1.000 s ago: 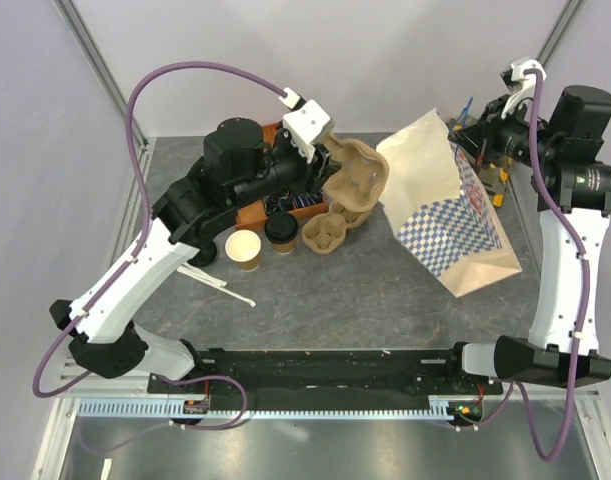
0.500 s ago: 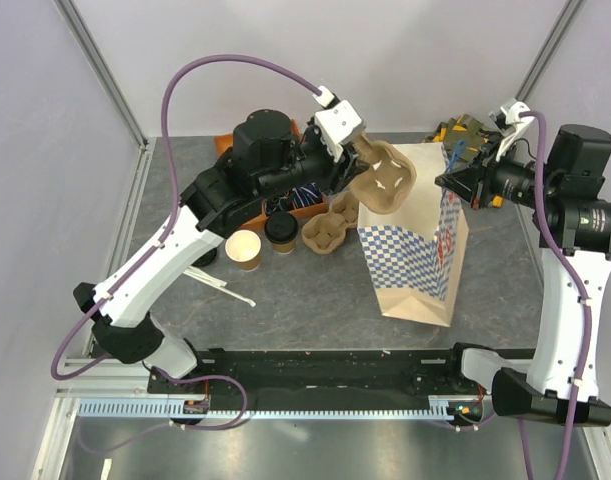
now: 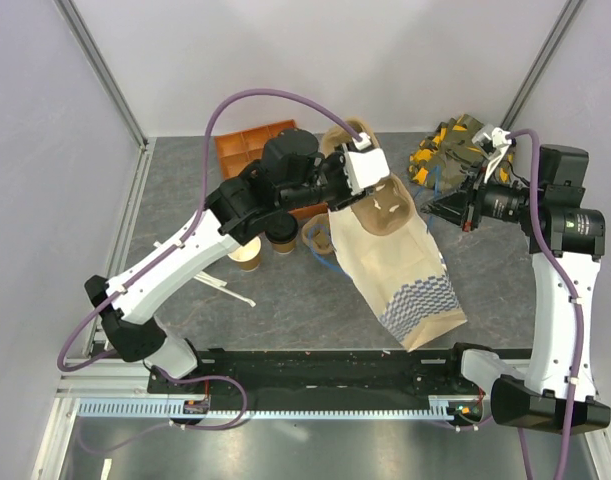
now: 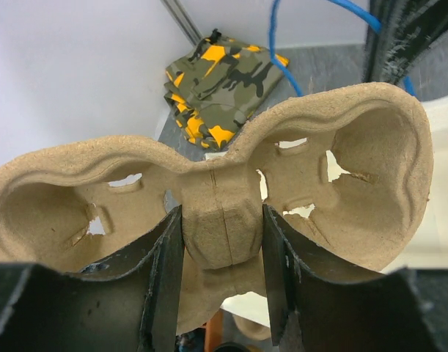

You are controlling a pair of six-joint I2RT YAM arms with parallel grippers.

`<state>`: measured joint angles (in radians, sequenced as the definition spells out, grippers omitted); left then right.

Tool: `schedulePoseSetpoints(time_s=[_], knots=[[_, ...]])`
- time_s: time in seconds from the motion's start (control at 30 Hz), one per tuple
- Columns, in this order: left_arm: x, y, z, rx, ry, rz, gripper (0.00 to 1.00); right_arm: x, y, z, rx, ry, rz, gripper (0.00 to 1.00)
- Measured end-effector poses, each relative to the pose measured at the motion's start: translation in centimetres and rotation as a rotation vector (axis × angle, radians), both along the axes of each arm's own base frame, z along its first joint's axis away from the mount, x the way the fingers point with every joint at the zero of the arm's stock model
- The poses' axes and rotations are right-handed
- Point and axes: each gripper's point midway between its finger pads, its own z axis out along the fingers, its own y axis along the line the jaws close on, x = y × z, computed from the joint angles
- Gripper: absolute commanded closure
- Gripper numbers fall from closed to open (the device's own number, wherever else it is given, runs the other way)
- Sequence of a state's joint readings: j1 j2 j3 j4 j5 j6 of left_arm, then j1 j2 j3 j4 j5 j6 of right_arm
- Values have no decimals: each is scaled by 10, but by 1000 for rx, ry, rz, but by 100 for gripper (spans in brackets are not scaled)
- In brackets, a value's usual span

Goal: Pack the takeout coffee

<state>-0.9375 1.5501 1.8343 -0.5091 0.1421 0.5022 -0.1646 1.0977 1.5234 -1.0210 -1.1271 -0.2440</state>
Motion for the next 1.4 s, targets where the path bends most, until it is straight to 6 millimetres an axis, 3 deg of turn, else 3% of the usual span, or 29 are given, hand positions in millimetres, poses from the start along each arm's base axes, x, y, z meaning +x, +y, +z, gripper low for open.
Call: schedulePoseSetpoints(time_s=[0.23, 0.47, 0.7, 1.0, 1.17, 1.4], knots=[[-23, -15, -21, 63, 27, -32, 69, -4, 0, -17, 13, 55, -19, 100], [-43, -28, -78, 141, 233, 62, 69, -28, 0, -31, 36, 56, -128, 100], [-71, -47, -123, 214, 367, 141, 69, -17, -9, -28, 79, 108, -263, 100], [-103, -58, -115, 183, 478, 102, 70, -8, -6, -29, 168, 246, -296, 100], [-107, -63, -131, 202, 486, 76, 71, -22, -1, -21, 185, 230, -273, 100], [-102, -79, -162, 243, 452, 45, 72, -32, 2, -29, 186, 294, -259, 100]])
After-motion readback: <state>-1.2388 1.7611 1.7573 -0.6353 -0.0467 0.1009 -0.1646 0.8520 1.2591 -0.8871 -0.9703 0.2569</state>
